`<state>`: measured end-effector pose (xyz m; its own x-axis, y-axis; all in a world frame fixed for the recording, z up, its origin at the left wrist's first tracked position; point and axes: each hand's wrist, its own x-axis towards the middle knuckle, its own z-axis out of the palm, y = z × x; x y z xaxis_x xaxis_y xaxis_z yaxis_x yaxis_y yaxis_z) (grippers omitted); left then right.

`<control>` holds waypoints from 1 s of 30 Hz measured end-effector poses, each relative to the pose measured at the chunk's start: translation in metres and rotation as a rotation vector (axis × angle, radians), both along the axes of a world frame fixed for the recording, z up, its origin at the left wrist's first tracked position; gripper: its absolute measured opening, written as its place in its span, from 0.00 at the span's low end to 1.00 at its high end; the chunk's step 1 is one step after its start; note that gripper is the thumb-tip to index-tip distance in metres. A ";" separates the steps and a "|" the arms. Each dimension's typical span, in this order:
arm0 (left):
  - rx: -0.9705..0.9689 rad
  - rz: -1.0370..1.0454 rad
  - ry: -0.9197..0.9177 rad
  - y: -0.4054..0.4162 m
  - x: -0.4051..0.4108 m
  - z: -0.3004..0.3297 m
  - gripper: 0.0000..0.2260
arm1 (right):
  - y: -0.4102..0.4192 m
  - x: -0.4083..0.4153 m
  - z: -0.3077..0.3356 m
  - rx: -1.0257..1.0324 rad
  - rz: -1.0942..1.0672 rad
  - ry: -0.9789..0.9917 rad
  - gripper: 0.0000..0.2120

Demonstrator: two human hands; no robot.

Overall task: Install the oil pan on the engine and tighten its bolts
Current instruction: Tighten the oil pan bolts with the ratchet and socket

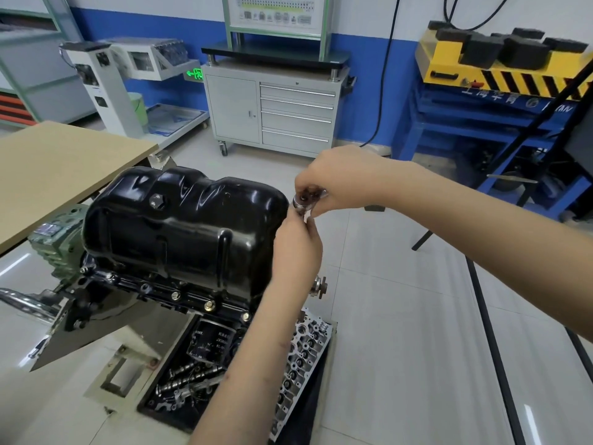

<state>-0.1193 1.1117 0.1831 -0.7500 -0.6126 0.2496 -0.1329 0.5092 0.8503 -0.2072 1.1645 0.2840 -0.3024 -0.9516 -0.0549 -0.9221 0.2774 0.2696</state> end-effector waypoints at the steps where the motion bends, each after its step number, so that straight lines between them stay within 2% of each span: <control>1: -0.118 -0.026 -0.015 -0.008 0.009 0.008 0.10 | 0.002 -0.002 0.000 -0.011 -0.013 0.004 0.10; 4: -0.496 0.073 0.161 -0.035 0.033 0.039 0.14 | 0.014 -0.010 -0.004 -0.060 -0.039 -0.052 0.13; 6: -0.614 0.044 0.047 -0.048 0.033 0.054 0.18 | 0.015 -0.011 -0.006 -0.087 -0.050 -0.093 0.11; 9: -0.493 -0.237 -0.212 -0.053 0.011 0.063 0.26 | 0.011 -0.011 -0.005 -0.122 -0.063 -0.126 0.14; 12: -0.474 -0.381 -0.259 -0.051 -0.005 0.060 0.27 | 0.011 -0.014 -0.005 -0.131 -0.068 -0.120 0.14; 17: -0.530 -0.386 -0.297 -0.056 -0.016 0.042 0.21 | 0.014 -0.018 -0.006 -0.140 -0.103 -0.186 0.16; 20: -0.574 -0.341 -0.299 -0.056 -0.019 0.039 0.07 | 0.017 -0.017 -0.006 -0.146 -0.103 -0.179 0.16; 23: -0.580 -0.379 -0.318 -0.057 -0.021 0.040 0.10 | 0.018 -0.015 -0.011 -0.111 -0.011 0.023 0.13; 25: -0.607 -0.415 -0.320 -0.059 -0.022 0.040 0.08 | 0.017 -0.014 -0.014 -0.091 0.043 0.116 0.13; 30: -0.654 -0.347 -0.233 -0.057 -0.023 0.032 0.09 | 0.018 -0.015 -0.008 -0.088 -0.063 0.013 0.17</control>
<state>-0.1422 1.0546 0.2152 -0.9494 -0.1161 0.2917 -0.0132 0.9430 0.3326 -0.2223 1.1823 0.2762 -0.3619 -0.9316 0.0325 -0.8986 0.3579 0.2539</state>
